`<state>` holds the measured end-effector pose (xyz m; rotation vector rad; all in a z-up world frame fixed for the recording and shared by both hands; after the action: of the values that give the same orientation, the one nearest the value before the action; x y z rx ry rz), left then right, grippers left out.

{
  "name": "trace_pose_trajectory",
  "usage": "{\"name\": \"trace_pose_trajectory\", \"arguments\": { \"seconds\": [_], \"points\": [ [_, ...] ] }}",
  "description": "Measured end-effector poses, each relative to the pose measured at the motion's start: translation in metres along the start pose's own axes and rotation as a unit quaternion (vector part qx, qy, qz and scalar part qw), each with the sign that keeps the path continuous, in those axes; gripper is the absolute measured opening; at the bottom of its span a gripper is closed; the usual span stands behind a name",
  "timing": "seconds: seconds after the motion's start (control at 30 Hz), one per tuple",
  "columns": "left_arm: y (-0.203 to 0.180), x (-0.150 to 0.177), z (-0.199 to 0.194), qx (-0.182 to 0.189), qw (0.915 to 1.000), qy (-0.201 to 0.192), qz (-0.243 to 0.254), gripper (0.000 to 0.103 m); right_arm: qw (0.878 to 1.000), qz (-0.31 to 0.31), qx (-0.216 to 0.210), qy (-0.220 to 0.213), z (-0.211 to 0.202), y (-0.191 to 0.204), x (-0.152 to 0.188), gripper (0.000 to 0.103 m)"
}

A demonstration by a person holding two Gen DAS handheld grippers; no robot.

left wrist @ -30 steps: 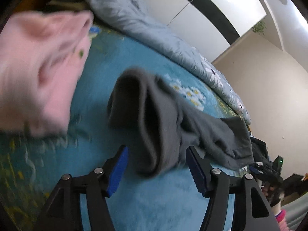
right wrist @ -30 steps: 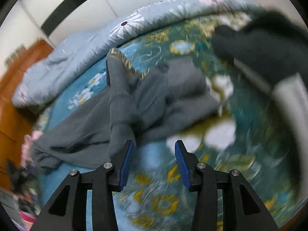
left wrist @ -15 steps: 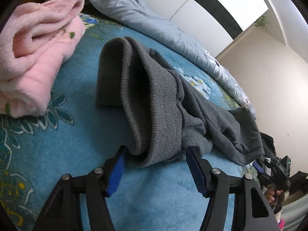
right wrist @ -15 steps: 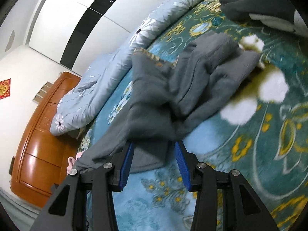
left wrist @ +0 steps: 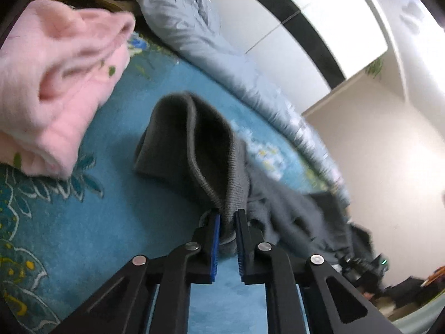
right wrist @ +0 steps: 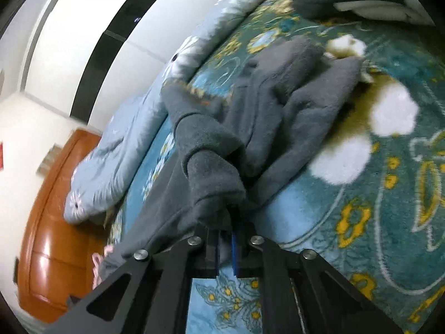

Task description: Fold clothes

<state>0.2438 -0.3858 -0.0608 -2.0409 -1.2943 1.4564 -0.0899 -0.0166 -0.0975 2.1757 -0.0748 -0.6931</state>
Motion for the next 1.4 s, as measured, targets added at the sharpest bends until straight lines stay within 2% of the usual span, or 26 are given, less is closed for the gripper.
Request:
{"name": "trace_pose_trajectory", "arguments": {
  "seconds": [0.2,0.37,0.43,0.5,0.57,0.63,0.73,0.83,0.97,1.0,1.03,1.07,1.1,1.13,1.2,1.3,1.4],
  "points": [
    [-0.038,-0.034,-0.039,0.043,0.9976,-0.049,0.025,0.006,0.995,-0.043,-0.062,-0.068,-0.058,0.054,-0.033,0.005],
    [-0.049,-0.057,-0.091,0.065,0.9923,-0.093,0.048,0.003,0.986,-0.082,-0.112,-0.095,-0.114,0.104,-0.031,0.005],
    [-0.046,-0.065,-0.113,0.056,0.99,-0.114,0.061,0.001,0.98,-0.104,-0.131,-0.106,-0.134,0.117,-0.029,0.005],
    [-0.036,-0.071,-0.125,0.04,0.989,-0.127,0.064,0.0,0.975,-0.132,-0.131,-0.118,-0.145,0.125,-0.028,0.005],
    [-0.022,-0.062,-0.121,0.029,0.9924,-0.11,0.046,0.0,0.977,-0.144,-0.108,-0.112,-0.136,0.118,-0.026,0.005],
    [-0.008,-0.052,-0.114,0.015,0.9952,-0.092,0.031,0.0,0.986,-0.123,-0.086,-0.075,-0.111,0.099,-0.019,0.005],
    [0.008,-0.03,-0.104,-0.004,0.9981,-0.06,0.018,0.0,0.993,-0.097,-0.062,-0.039,-0.085,0.069,-0.007,0.005],
    [0.018,-0.01,-0.099,-0.029,0.999,-0.028,0.02,0.0,0.995,-0.087,-0.035,-0.029,-0.071,0.047,-0.001,0.006],
    [0.032,0.013,-0.101,-0.058,0.9982,-0.001,0.015,0.002,0.993,-0.113,0.006,-0.026,-0.07,0.037,-0.001,0.007],
    [0.035,0.018,-0.101,-0.065,0.9978,0.005,0.013,0.004,0.992,-0.125,0.016,-0.023,-0.071,0.036,0.0,0.01],
    [0.039,0.022,-0.101,-0.071,0.9974,0.012,0.01,0.011,0.99,-0.136,0.023,-0.021,-0.074,0.037,0.002,0.014],
    [0.045,0.03,-0.101,-0.076,0.9968,0.023,0.002,0.027,0.988,-0.149,0.018,-0.02,-0.081,0.04,0.005,0.031],
    [0.05,0.037,-0.101,-0.082,0.996,0.035,-0.005,0.038,0.986,-0.162,0.013,-0.02,-0.088,0.044,0.009,0.052],
    [0.052,0.042,-0.101,-0.082,0.9957,0.043,-0.009,0.051,0.984,-0.176,0.006,-0.025,-0.098,0.047,0.014,0.059],
    [0.056,0.054,-0.103,-0.084,0.995,0.054,-0.006,0.053,0.979,-0.202,-0.005,-0.035,-0.119,0.052,0.023,0.062],
    [0.061,0.07,-0.105,-0.091,0.993,0.074,-0.005,0.058,0.975,-0.218,0.006,-0.051,-0.149,0.041,0.035,0.063],
    [0.061,0.083,-0.105,-0.084,0.9917,0.096,-0.018,0.06,0.982,-0.184,0.026,-0.043,-0.166,0.006,0.048,0.063]
  ]
}}
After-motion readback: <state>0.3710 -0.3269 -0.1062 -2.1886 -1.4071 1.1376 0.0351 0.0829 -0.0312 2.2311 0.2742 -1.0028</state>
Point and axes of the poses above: each gripper's, at about its wrist camera, not at the fingertips, and z roughly the way its jaws point, y to its left, x to its underside, the point moved 7 cm from there along z, roughly the way its jaws point, and after that the axes turned 11 degrees about -y, right-handed, at the moved point
